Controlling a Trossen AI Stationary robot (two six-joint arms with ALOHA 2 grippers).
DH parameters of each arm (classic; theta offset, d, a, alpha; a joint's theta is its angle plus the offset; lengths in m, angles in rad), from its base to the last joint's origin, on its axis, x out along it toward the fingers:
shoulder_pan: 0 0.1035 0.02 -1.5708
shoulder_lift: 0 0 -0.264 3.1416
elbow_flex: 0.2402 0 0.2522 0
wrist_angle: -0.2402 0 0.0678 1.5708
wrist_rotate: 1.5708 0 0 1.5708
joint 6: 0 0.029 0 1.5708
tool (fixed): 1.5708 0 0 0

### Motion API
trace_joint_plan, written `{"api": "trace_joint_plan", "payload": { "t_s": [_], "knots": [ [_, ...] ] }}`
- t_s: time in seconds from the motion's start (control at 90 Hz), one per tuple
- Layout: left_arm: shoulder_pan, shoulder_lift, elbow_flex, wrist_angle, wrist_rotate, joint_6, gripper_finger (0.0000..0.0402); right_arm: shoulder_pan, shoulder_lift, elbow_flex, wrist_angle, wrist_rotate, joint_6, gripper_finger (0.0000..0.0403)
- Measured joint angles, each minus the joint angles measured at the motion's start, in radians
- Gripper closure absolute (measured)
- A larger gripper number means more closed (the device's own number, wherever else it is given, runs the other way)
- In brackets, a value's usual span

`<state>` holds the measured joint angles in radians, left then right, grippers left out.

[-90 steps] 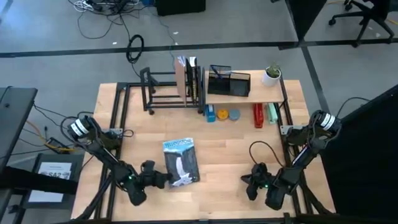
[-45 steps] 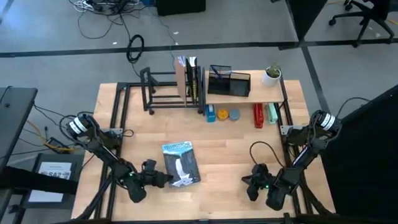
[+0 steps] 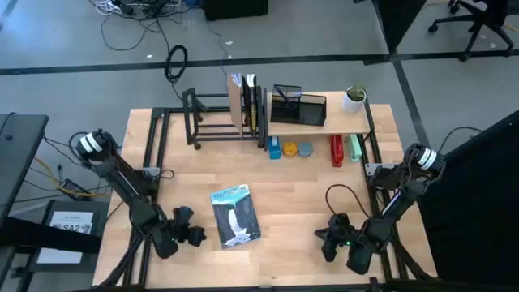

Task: Stock shelves
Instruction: Remove the brown book from the book shelf

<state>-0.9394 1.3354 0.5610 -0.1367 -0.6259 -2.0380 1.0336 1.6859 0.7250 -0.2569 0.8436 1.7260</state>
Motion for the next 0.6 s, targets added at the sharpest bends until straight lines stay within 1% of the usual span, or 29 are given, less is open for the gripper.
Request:
{"api": "trace_joint_plan", "payload": {
  "t_s": [0.089,0.167,0.256,0.311,0.422,0.489,0.533,0.6],
  "knots": [
    [0.047,-0.021,0.064,-0.001,-0.157,0.173,0.024,0.0,0.0,0.0,0.0,0.001,-0.001,0.0403],
    [0.107,-0.021,0.149,-0.002,-0.23,0.384,0.024,-0.004,0.0,0.0,0.0,0.002,-0.008,0.0403],
    [0.184,-0.01,0.273,-0.014,-0.282,0.688,0.0241,-0.009,0.0,0.0,0.001,0.002,-0.008,0.0403],
    [0.223,0.008,0.358,-0.026,-0.335,0.894,0.0243,-0.012,0.0,0.0,0.002,0.002,-0.008,0.0403],
    [0.286,0.06,0.529,-0.026,-0.517,1.305,0.0251,-0.014,0.0,0.0,0.003,0.002,-0.008,0.0403],
    [0.325,0.093,0.612,-0.022,-0.623,1.512,0.0256,-0.014,0.0,0.0,0.003,0.002,-0.008,0.0403],
    [0.355,0.116,0.66,-0.012,-0.654,1.626,0.0259,-0.014,0.0,0.0,0.002,0.001,-0.008,0.0403],
    [0.407,0.142,0.707,0.021,-0.656,1.753,0.0261,-0.013,0.0,0.0,0.002,-0.002,-0.008,0.0403]
  ]
}}
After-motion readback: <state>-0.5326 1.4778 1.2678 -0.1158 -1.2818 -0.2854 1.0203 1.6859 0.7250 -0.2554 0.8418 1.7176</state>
